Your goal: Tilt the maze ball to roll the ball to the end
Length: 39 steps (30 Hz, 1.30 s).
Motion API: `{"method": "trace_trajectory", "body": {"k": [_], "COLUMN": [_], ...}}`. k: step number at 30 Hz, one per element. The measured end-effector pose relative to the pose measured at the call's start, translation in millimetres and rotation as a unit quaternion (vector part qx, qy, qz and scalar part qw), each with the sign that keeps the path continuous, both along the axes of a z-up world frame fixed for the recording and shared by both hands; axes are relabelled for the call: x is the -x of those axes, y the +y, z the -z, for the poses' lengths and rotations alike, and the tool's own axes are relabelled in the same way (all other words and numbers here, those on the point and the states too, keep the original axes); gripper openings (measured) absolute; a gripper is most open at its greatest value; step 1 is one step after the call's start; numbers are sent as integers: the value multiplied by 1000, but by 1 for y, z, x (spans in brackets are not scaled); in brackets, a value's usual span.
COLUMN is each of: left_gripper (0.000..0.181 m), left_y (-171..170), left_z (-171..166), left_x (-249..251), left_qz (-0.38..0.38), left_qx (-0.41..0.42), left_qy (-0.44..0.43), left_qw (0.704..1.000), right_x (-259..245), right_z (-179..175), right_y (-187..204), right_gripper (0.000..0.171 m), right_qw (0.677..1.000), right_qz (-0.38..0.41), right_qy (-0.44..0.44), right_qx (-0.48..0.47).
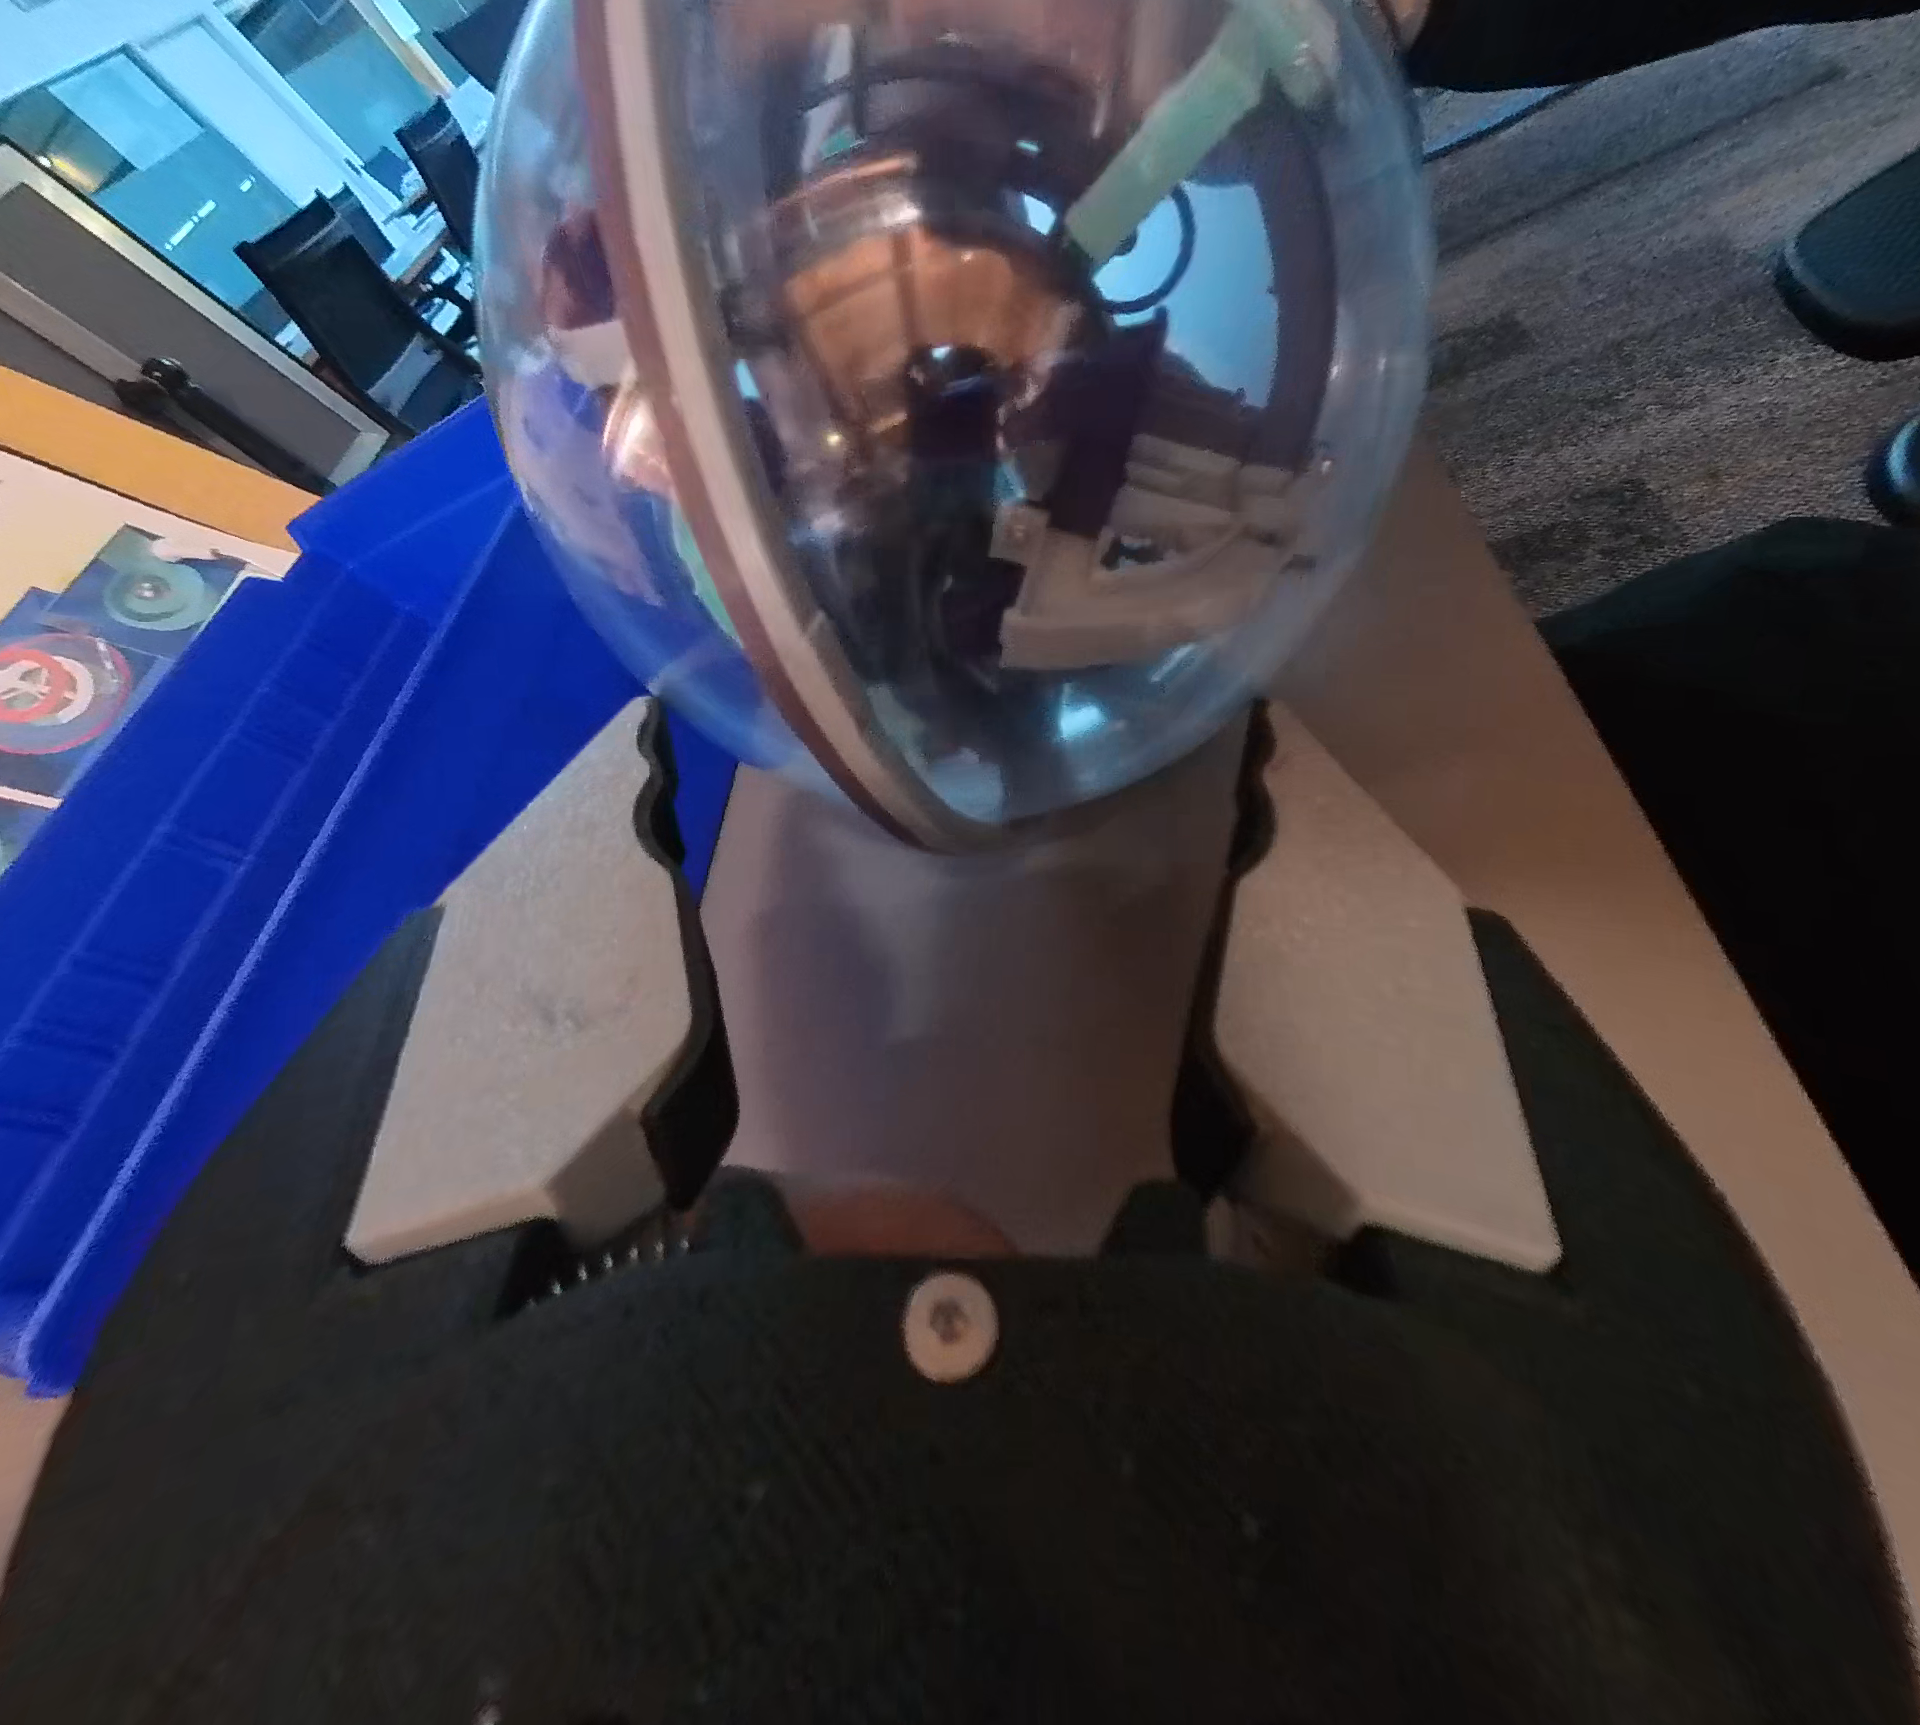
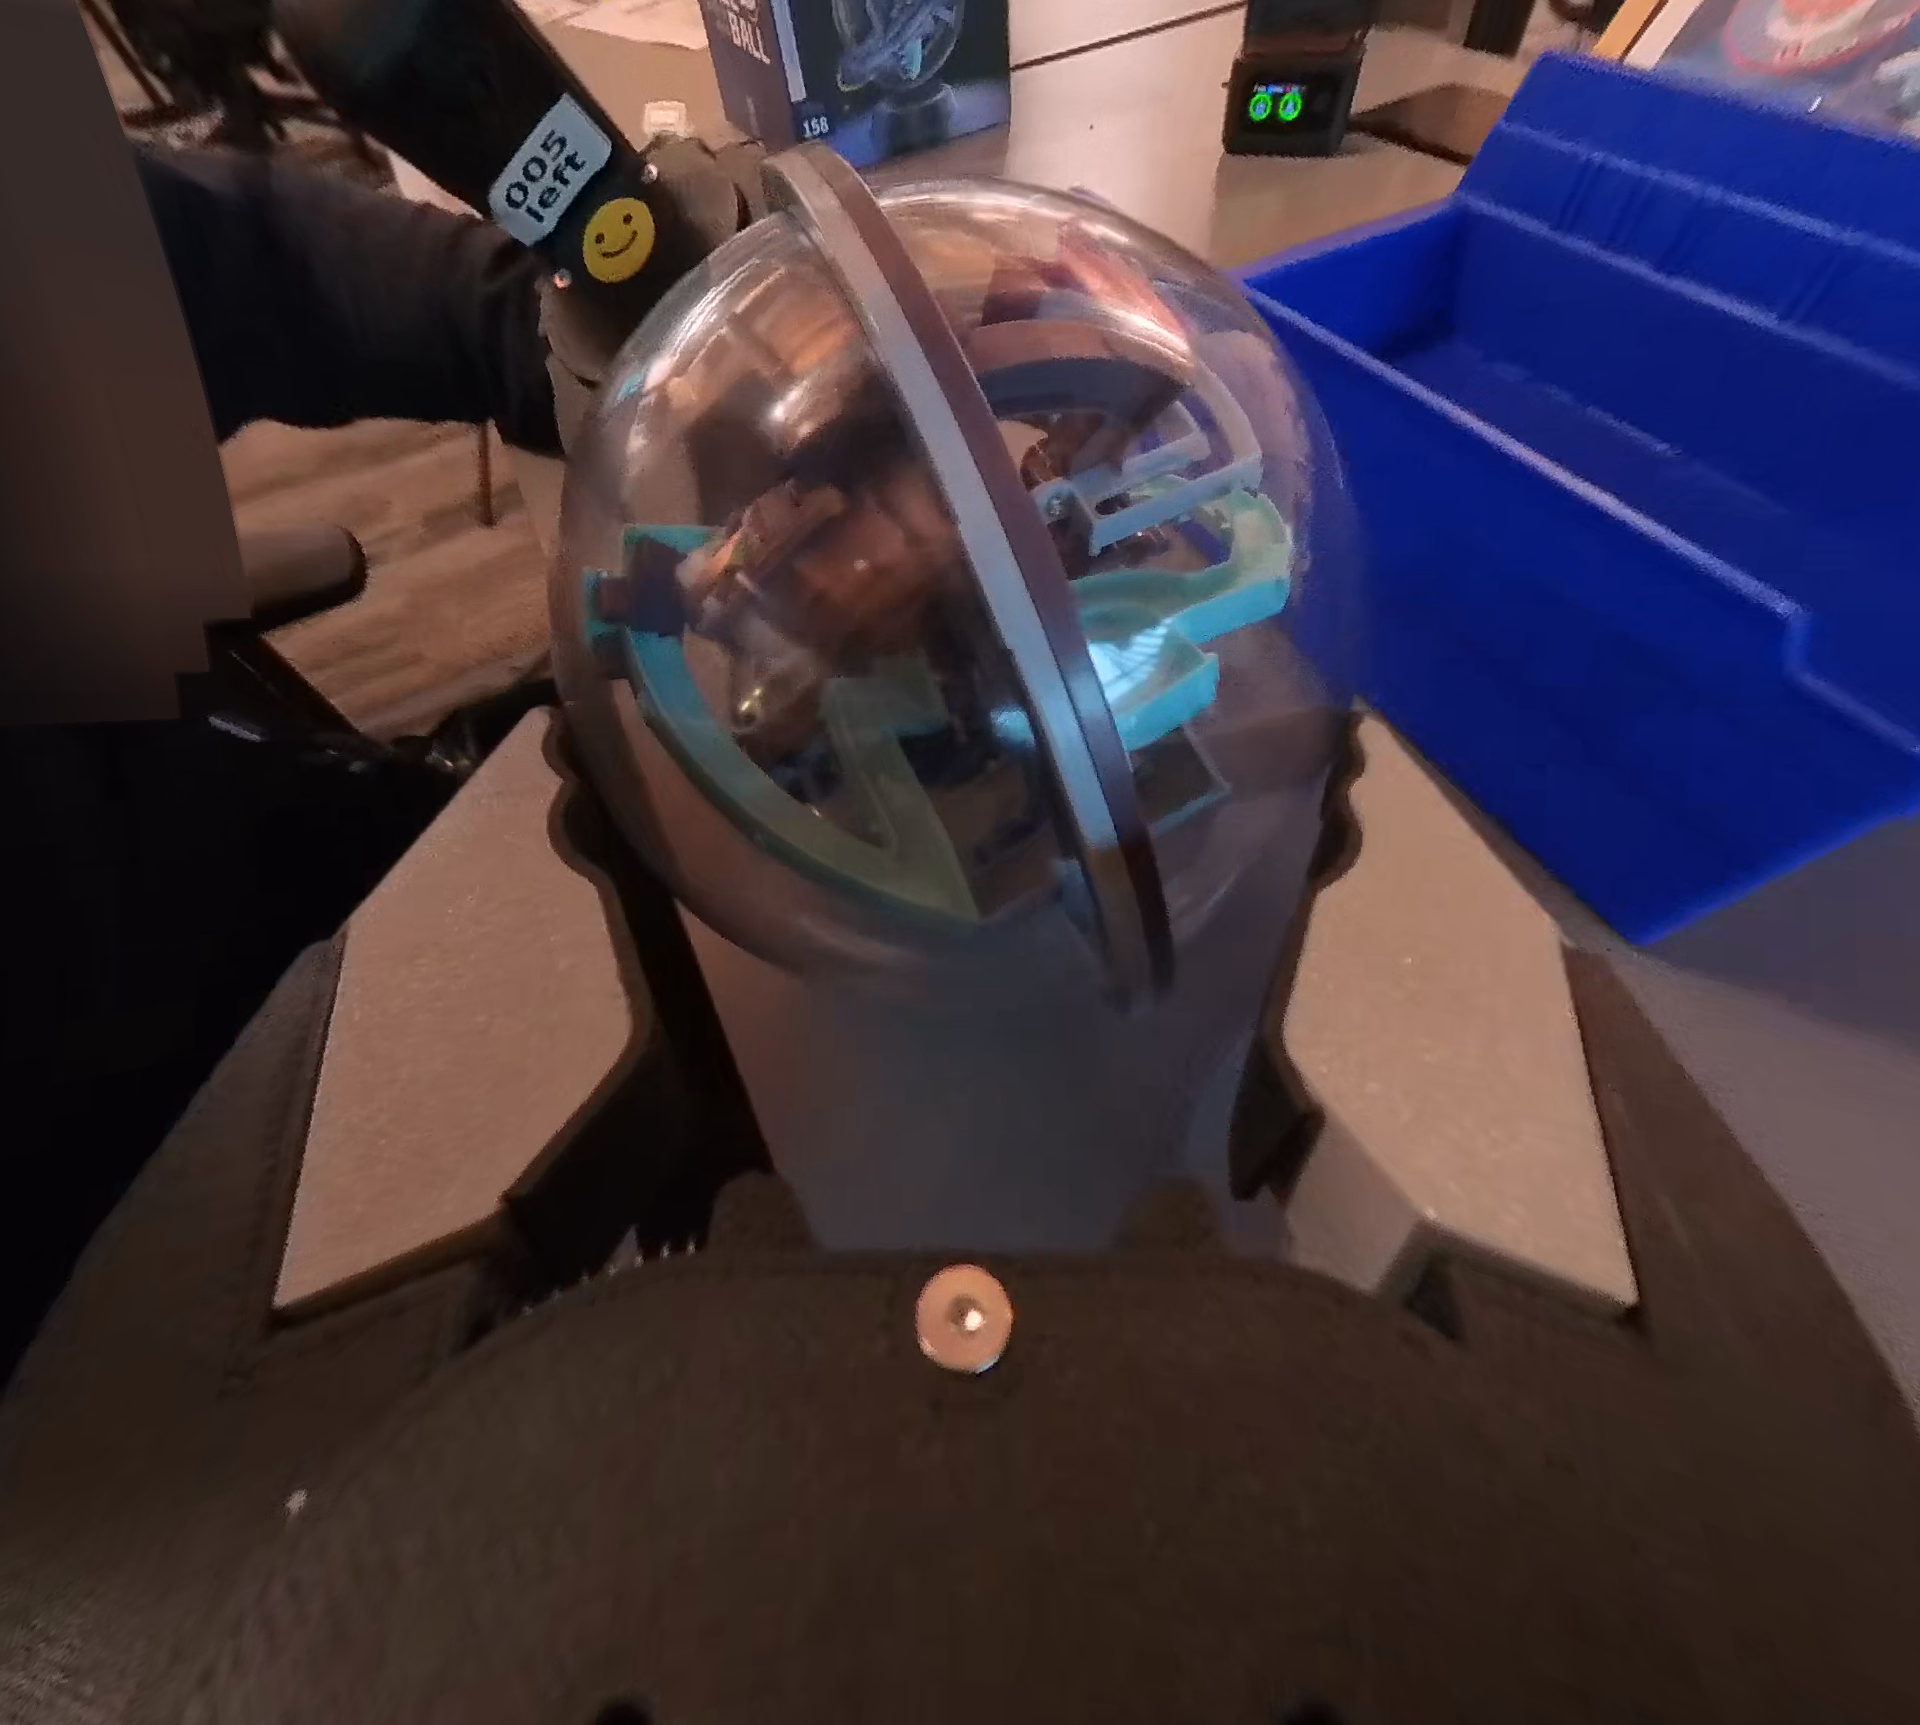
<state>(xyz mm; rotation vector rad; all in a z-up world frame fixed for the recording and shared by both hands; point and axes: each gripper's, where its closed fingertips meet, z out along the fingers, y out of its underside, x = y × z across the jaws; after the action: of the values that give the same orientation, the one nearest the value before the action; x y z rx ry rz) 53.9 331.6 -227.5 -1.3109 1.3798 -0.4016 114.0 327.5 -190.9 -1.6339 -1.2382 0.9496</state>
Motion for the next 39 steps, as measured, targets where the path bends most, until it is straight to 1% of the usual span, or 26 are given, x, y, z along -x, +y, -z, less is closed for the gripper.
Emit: {"method": "trace_trajectory", "body": {"k": [3, 9, 17, 32, 37, 39], "left_gripper": [107, 108, 110, 111, 112, 113], "left_y": [-3, -12, -15, -16, -18, -20], "left_z": [0, -3, -5, -5, -8, -10], "left_x": [1, 3, 4, 4, 5, 5], "left_qz": [8, 26, 36, 39, 45, 52], "left_qx": [17, 50, 70, 77, 86, 93], "left_qy": [-4, -7, -11, -13, -22, -29], "left_qw": [1000, 998, 997, 996, 995, 994], "right_x": [1, 4, 5, 6, 7, 7], "right_z": [0, 0, 2, 2, 3, 4], "right_y": [-2, -10, -12, -12, -12, -14], "right_gripper": [136, 136, 136, 136, 136, 136], "right_qw": [999, 996, 992, 991, 987, 983], "right_qz": [6, 9, 3, 2, -3, -10], "right_qy": [0, -3, -3, 4, 22, 32], "right_qx": [40, 87, 123, 134, 157, 182]}}
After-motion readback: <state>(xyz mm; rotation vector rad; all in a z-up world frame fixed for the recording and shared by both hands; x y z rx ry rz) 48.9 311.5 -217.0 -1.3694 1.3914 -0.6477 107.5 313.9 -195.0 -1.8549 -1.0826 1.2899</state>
